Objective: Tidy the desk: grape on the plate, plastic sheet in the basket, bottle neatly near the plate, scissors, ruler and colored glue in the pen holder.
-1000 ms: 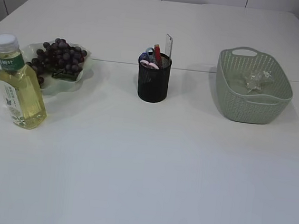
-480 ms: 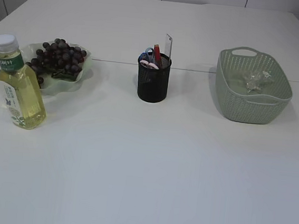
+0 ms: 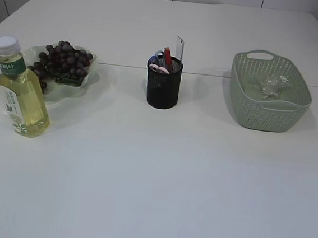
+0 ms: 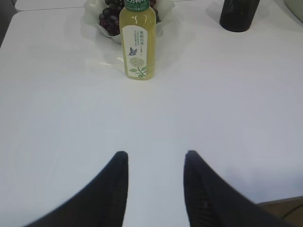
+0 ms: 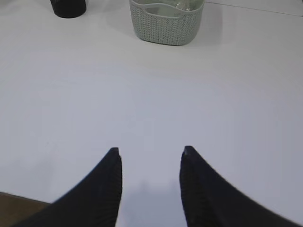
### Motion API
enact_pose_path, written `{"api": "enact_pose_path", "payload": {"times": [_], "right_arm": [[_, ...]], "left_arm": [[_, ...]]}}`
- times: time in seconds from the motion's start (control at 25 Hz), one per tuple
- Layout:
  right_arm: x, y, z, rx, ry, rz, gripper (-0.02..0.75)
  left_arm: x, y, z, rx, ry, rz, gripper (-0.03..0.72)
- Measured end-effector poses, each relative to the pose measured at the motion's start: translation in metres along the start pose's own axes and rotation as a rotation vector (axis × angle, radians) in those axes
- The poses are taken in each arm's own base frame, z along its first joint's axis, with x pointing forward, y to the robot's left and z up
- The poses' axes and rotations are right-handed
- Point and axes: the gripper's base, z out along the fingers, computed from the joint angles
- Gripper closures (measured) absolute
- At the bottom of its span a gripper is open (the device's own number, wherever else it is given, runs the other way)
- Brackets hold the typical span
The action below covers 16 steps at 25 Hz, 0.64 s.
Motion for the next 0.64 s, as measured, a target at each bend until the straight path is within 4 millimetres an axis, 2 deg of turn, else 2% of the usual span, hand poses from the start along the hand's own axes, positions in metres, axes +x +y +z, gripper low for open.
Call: {"api": "enact_pose_path", "payload": {"times": [0.64], "right_arm": [[0.0000,-0.0001,0.0000,0.001,0.000,0.001,0.406]], "left_arm": [[0.0000,-0.0001,0.0000,-0.008,0.000,-0.004,0.418]]}}
